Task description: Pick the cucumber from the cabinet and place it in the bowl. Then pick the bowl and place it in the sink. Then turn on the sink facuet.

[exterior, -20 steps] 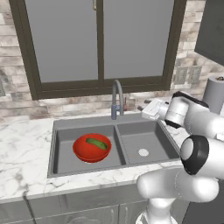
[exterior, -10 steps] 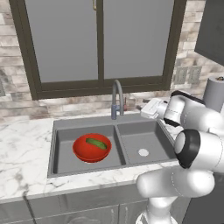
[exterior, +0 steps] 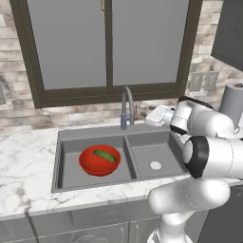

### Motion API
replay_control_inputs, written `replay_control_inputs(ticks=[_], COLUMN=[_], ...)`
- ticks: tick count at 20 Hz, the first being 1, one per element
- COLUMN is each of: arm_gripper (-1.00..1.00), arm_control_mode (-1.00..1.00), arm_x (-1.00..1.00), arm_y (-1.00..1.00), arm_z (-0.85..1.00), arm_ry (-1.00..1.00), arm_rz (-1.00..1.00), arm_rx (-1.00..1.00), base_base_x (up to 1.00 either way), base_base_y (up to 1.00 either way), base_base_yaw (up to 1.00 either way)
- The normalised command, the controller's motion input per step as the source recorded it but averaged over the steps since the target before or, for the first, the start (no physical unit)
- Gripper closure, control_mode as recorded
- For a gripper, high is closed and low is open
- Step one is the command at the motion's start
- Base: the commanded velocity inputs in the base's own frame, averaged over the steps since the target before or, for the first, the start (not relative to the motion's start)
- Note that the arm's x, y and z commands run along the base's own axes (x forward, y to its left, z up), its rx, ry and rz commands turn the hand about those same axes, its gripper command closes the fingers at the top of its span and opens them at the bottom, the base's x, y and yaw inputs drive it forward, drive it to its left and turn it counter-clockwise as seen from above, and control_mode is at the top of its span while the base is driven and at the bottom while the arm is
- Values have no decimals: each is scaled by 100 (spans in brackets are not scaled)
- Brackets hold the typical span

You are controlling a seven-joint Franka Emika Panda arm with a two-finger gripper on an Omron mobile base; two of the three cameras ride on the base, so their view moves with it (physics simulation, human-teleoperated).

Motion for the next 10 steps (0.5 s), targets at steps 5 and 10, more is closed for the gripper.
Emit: replay_control_inputs(ticks=[5,10], arm_gripper=[-100,-100], arm_control_mode=[-100,-100], arm_x=[41,44], arm_y=[-27,-8], arm_z=[-9,-24], arm_ry=[4,1], arm_rz=[0,0], arm_rx=[8,1], base_base_x=[0,0], base_base_y=[0,0], base_base_yaw=[0,0])
